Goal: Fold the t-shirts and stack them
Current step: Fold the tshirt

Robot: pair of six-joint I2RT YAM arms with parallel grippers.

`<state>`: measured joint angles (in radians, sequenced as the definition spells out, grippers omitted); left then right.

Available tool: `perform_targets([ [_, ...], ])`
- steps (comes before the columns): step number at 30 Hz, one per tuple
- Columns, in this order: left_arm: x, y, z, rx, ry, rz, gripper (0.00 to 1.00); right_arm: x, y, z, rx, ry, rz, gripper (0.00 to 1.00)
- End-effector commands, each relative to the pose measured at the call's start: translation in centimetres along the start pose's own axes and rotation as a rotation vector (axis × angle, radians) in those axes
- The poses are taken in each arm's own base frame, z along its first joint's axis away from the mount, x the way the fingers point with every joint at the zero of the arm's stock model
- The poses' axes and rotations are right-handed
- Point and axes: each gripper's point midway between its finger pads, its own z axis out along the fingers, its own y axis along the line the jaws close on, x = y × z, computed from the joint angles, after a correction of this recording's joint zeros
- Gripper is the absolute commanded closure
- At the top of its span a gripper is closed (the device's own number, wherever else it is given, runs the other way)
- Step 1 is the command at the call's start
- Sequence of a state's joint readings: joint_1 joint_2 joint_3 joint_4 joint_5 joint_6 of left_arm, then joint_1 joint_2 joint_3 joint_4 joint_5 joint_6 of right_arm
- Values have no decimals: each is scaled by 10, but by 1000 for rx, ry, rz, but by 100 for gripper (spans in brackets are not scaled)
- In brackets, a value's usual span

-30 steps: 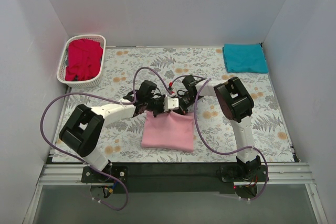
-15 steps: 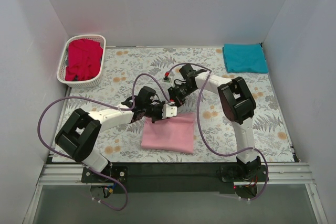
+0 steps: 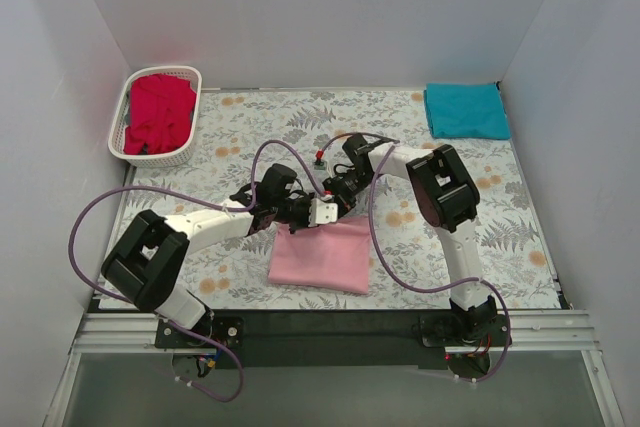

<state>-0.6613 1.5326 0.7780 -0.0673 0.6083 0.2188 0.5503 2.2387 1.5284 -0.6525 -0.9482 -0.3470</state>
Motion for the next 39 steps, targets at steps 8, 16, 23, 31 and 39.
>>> perform_targets([
  [8,-35,44,-9,-143,-65,115,100,20,4,10,-83,24,35,96],
  [16,-31,68,-4,-179,-63,110,100,20,7,9,-86,21,27,96],
  [23,-9,54,2,-148,-22,102,100,9,-1,3,-19,24,-10,96],
  [31,-8,52,1,-142,-18,104,100,-38,-8,-29,183,-6,-134,81],
  [39,-10,55,-4,-150,2,87,94,-77,-1,-69,334,-48,-217,59],
])
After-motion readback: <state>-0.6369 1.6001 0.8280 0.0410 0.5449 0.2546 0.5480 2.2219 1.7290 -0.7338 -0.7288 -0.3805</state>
